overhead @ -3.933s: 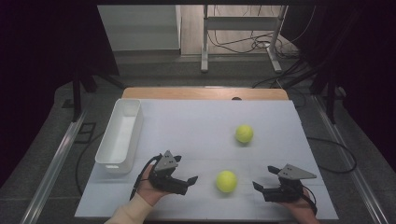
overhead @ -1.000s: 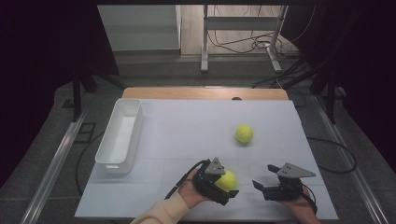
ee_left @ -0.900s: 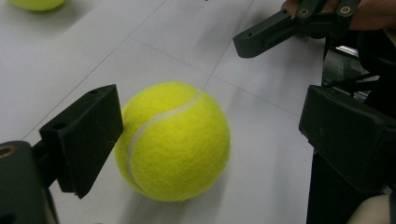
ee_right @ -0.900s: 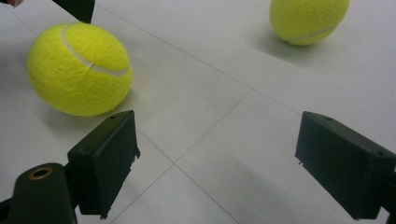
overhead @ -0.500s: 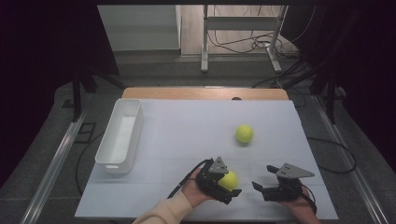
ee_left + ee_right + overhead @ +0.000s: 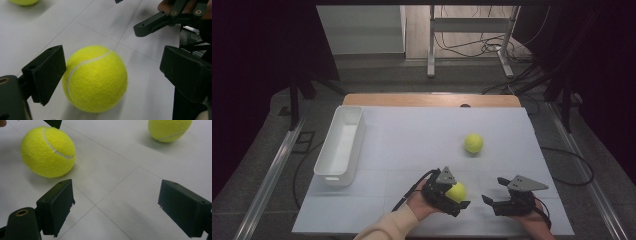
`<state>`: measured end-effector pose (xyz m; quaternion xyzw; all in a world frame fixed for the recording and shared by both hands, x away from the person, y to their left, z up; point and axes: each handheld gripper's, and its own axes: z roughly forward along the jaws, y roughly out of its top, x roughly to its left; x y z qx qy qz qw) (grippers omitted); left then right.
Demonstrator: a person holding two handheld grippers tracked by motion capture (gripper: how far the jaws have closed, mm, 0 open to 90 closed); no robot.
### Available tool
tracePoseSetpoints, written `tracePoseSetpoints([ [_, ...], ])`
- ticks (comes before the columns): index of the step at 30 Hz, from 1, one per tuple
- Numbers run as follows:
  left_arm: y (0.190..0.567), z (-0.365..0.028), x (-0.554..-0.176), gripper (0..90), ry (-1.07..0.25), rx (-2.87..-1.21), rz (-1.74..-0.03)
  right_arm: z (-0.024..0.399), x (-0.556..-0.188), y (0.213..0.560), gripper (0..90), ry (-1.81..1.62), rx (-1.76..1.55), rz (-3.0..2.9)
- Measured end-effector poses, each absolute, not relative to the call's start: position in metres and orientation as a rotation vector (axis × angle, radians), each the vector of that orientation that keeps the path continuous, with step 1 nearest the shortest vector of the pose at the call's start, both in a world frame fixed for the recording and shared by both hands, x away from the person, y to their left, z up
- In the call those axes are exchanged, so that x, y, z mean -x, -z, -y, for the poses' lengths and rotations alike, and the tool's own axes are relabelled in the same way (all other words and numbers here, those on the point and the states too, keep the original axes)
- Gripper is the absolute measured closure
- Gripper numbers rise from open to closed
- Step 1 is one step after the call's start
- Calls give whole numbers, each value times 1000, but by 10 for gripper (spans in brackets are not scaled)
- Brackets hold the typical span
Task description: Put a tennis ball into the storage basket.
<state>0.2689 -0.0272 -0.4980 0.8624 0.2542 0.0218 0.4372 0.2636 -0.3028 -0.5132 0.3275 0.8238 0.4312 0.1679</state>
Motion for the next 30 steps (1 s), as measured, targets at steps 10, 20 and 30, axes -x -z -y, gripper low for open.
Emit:
tracePoseSetpoints([
  [10, 500, 25, -271, 111, -72, -2155, -648, 302, -263, 513, 136, -1211, -922, -2353],
  [20, 500, 25, -271, 121, -73, -2150, -646, 302, -263, 513, 135, -1210, -923, -2352],
  [30, 502, 27, -272, 123, -82, -2153, -651, 303, -263, 513, 136, -1218, -923, -2348],
])
